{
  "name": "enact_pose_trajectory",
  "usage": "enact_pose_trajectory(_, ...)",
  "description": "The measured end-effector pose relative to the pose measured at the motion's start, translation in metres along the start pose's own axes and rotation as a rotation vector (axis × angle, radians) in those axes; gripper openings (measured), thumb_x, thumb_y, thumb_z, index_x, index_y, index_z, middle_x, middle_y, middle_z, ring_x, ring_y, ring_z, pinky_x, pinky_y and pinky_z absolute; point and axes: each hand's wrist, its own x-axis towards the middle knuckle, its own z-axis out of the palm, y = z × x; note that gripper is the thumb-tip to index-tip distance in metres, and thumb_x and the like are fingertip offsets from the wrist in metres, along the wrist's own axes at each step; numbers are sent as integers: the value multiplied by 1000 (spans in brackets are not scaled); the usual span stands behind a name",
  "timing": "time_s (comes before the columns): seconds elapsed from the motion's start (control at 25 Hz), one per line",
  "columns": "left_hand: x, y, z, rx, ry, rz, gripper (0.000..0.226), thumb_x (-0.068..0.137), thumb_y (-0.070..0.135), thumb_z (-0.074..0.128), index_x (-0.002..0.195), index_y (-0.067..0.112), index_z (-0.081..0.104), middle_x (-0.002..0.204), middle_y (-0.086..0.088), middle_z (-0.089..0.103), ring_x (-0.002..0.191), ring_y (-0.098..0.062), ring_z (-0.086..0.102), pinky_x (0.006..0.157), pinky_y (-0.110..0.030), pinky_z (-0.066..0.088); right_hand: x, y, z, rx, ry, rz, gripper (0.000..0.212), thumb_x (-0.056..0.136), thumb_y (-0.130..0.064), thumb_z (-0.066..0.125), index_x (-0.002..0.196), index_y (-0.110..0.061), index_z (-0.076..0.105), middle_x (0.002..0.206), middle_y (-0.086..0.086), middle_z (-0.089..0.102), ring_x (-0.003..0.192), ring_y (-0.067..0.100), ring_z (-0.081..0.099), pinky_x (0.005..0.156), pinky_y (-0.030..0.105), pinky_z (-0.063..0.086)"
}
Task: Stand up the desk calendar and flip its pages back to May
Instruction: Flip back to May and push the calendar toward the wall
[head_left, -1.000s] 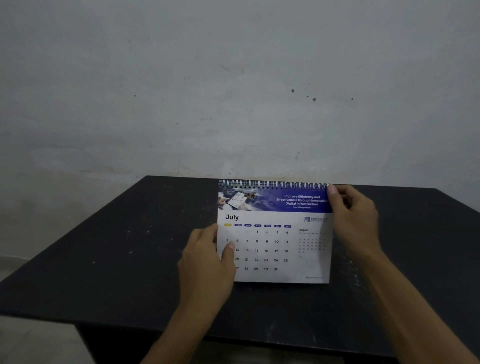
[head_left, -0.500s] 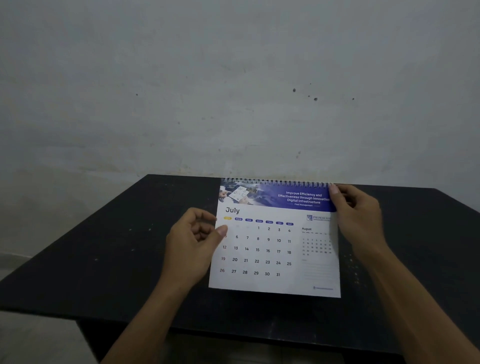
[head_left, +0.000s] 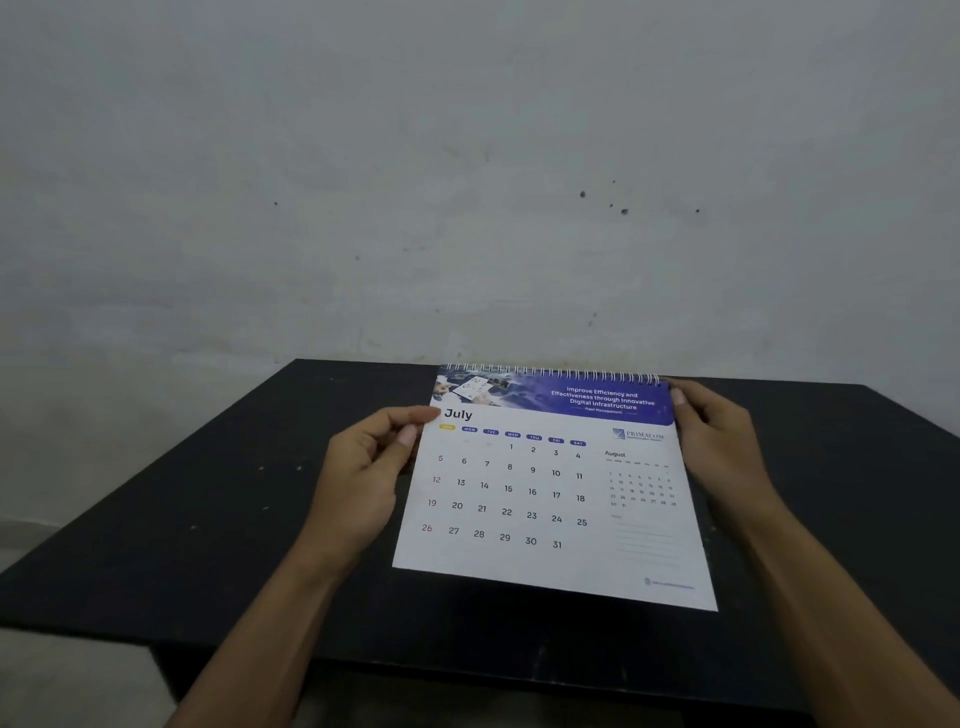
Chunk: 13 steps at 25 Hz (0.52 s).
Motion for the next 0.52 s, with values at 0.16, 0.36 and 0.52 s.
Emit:
enact_pose_trajectory(0.16, 9, 5, 3, -47, -18, 40, 25, 92, -1, 60, 101, 18, 73, 99, 0, 79, 89, -13, 75, 68, -21, 58, 3, -2, 0, 33, -39, -10, 26, 95, -21, 55, 118, -16, 63, 104, 3, 71, 94, 18, 69, 68, 33, 56)
enact_pose_trajectory(0.36, 28, 16, 6, 79, -9, 135, 29, 83, -4, 71, 98, 20, 71, 91, 8, 78, 81, -9, 72, 66, -22, 59, 3, -9, -4, 5, -80, -41, 22, 90, -11, 62, 111, -17, 64, 96, -2, 72, 80, 9, 71, 58, 23, 55)
enact_pose_trajectory(0.52, 50, 18, 10, 127, 65, 135, 24, 87, -1, 63, 93, 21, 70, 99, -5, 73, 89, -22, 70, 71, -32, 59, 4, -10, -6, 33, -96, -64, 29, 86, 2, 62, 106, -19, 66, 91, -7, 72, 76, 6, 71, 58, 22, 56)
